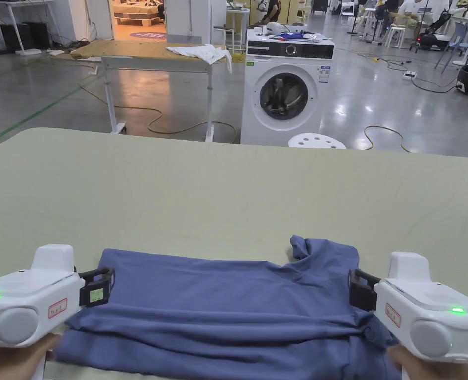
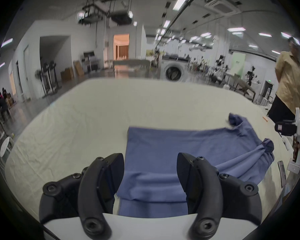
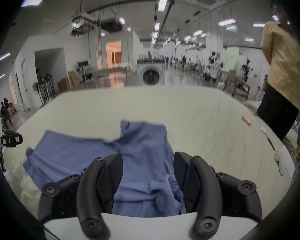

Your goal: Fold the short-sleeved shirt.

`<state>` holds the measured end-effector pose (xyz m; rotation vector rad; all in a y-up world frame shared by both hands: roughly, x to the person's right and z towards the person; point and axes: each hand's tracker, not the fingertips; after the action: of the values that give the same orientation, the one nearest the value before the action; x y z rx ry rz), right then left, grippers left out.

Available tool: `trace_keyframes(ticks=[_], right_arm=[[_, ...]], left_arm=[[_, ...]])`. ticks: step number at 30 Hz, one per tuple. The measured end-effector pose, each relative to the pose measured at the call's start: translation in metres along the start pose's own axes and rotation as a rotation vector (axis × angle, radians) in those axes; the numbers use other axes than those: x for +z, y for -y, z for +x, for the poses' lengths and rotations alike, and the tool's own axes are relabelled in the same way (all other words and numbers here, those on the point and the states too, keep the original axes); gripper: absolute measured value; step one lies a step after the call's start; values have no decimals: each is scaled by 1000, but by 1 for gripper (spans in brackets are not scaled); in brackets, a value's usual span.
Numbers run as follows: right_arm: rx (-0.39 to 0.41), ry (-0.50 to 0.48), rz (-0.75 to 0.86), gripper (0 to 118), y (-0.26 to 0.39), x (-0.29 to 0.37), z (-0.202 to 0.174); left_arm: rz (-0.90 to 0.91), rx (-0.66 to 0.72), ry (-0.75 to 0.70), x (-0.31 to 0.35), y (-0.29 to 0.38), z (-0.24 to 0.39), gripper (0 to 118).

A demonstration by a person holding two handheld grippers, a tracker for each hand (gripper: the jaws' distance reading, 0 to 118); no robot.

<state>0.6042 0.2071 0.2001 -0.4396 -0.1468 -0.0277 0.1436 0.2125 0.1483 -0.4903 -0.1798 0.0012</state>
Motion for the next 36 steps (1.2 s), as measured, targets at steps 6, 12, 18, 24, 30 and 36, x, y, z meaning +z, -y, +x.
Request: trace_keyframes(ticks=[6, 12, 18, 24, 30, 36], right_arm=[[3, 31, 237, 31, 2, 37, -33], [17, 48, 350, 4, 6, 65, -53], [33, 40, 380, 0, 5, 75, -59], [47, 25, 353, 0, 8, 73, -57], [57, 27, 311, 0, 14, 66, -52], [55, 46, 260, 0, 21, 60, -44]], left_arm=[[234, -75, -82, 43, 1, 29, 21], [348, -93, -109, 69, 8, 33, 0], [303, -106, -103, 69, 14, 15, 0], [-21, -34, -99, 35, 27, -27, 0], [-296, 25, -82, -11, 40, -57, 51], [-545, 117, -62, -45, 55, -60, 81]])
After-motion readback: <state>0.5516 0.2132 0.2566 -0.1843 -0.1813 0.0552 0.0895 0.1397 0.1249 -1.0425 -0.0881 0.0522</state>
